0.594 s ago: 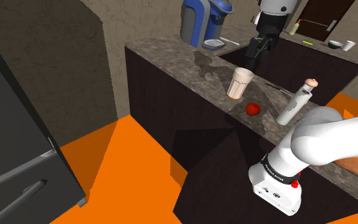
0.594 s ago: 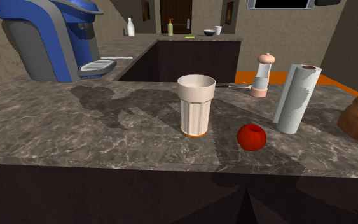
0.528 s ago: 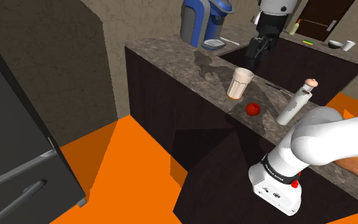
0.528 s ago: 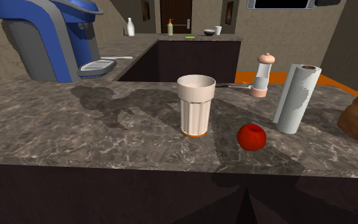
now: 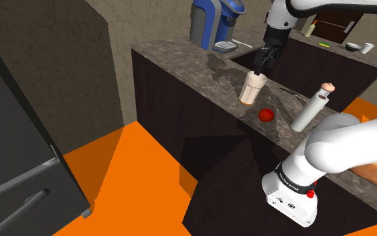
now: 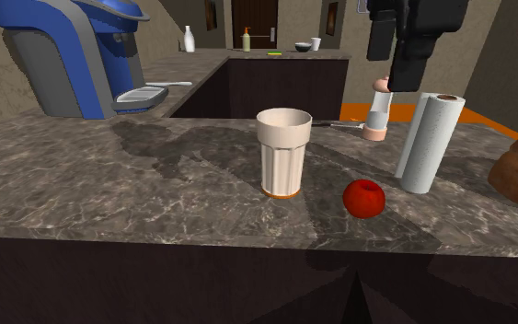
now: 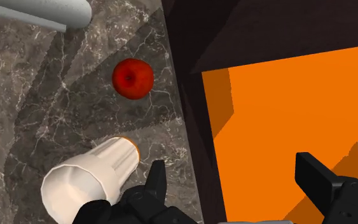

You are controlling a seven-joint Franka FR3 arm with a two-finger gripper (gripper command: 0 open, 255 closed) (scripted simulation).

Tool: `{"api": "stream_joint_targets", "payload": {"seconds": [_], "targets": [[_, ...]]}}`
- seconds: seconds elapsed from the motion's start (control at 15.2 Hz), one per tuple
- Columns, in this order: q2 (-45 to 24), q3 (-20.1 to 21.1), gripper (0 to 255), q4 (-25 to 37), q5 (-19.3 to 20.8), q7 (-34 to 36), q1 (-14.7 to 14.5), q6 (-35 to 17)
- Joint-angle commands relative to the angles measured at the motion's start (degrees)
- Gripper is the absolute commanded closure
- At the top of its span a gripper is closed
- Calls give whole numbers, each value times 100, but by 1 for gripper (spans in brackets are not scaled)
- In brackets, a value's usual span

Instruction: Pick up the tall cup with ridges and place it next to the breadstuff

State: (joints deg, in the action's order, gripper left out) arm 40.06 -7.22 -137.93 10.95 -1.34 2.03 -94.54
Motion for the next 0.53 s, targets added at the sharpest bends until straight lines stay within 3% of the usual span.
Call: {"api": "stream_joint_targets", "payload": {"seconds": [0.0,0.46], "targets": [[-203,-207,0,-59,115,-153,72,-340],[-1210,-948,0,39,346,-718,264,-1480]]}}
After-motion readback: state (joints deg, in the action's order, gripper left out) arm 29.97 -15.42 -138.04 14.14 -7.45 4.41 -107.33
